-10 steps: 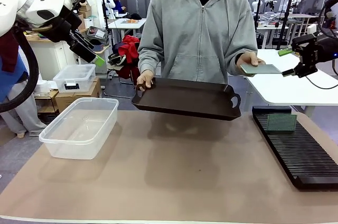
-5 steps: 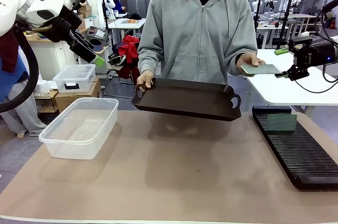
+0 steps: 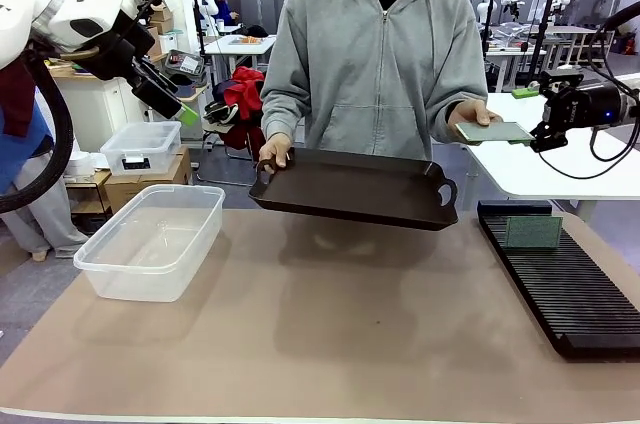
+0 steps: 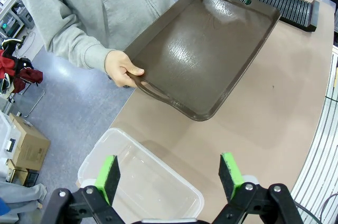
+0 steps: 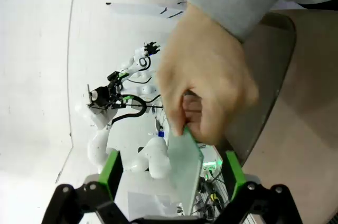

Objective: Sort PCBs into racks and boxes based on the side picked up.
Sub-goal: Pick up the Blank PCB handed by the Human.

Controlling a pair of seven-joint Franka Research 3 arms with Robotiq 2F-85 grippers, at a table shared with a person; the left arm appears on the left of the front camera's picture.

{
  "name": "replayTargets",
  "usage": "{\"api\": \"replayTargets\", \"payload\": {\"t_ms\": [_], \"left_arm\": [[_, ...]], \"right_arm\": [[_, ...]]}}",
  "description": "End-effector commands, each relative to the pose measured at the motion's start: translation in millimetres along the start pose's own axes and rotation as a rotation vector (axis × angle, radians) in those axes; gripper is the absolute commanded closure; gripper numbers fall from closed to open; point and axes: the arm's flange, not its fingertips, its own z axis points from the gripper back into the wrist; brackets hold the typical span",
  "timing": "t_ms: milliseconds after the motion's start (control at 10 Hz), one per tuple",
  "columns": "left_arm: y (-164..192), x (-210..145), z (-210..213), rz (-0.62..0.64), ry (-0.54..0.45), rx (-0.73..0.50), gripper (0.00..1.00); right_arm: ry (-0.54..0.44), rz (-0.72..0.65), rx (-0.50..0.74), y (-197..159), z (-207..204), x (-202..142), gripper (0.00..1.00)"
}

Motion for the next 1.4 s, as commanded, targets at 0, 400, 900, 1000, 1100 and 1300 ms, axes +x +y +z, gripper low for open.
{"api": "replayTargets", "payload": {"t_ms": [0,400,900,1000,1100,1300], "left_arm": [[-0.6,-1.3,-0.6,0.0,0.004,-0.005,0.0],[-0.6,-1.3,-0.6,0.0,0.004,-0.005,0.0],[-0.6,-1.3,-0.6,0.0,0.004,-0.005,0.0],[-0.6,-1.3,-0.6,0.0,0.004,-0.005,0.0],[-0.6,-1.3,-0.6,0.0,0.004,-0.005,0.0],[-0.6,-1.3,-0.6,0.0,0.004,-0.005,0.0]], "right_arm": [[0.028,0.032,0.052,-1.0,-2.9,3.0,0.6],[0.053,-0.004,0.062,-4.0,-5.9,2.7,1.0],[0.073,-0.027,0.08,-4.7,-3.9,0.7,1.0],[0.08,-0.028,0.085,-4.2,-3.8,0.2,1.0],[0.088,-0.033,0.09,-3.9,-3.8,-0.5,1.0],[0.089,-0.044,0.102,-4.4,-3.9,-0.2,1.0]]}}
